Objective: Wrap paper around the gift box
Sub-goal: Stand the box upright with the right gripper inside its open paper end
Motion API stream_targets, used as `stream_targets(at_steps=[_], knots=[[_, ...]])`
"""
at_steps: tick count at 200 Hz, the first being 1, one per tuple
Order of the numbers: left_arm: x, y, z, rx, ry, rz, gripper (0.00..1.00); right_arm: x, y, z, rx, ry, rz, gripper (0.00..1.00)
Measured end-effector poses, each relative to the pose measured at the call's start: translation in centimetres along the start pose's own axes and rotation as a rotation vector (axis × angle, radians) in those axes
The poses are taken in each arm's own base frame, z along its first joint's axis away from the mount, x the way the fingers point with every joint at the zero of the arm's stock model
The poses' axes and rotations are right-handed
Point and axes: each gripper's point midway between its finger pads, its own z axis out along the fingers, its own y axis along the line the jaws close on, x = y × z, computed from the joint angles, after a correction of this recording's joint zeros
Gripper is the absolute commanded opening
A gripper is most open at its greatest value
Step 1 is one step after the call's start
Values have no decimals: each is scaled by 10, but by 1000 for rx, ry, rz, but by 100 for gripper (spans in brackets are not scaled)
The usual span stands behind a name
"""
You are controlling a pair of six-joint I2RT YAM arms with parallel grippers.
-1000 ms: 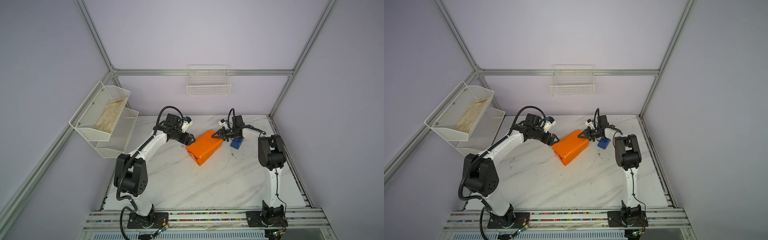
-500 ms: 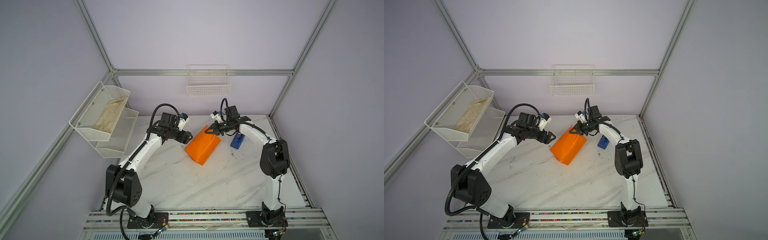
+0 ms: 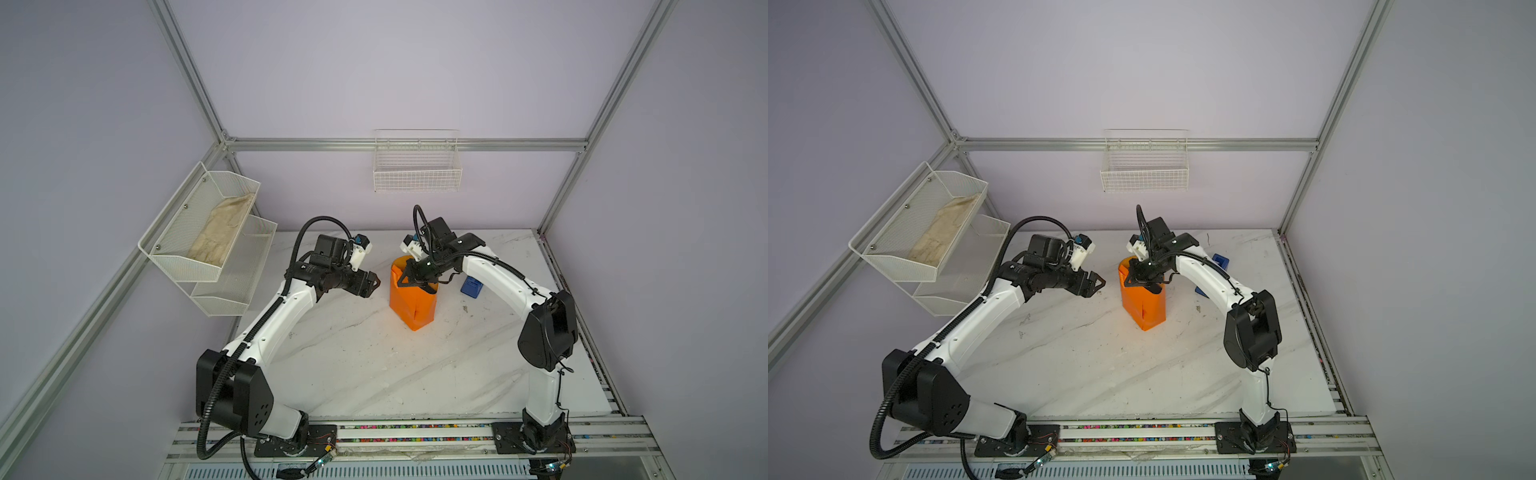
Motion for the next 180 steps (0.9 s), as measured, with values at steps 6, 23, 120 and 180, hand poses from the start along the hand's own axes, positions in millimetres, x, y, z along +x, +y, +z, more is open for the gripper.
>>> stream_targets(at_steps=[6, 23, 120, 180], knots=[[3, 1, 1, -5, 8, -6, 85, 5, 1, 4, 10, 15, -3, 26], [6, 3, 2, -18, 17, -20, 85, 10, 3, 5, 34, 25, 5, 35], [6, 13, 0, -73, 18, -29, 85, -38, 11, -63, 221, -176, -12, 17], [6, 12, 0, -70, 18, -30, 85, -26, -6, -46, 298, -123, 1, 4]])
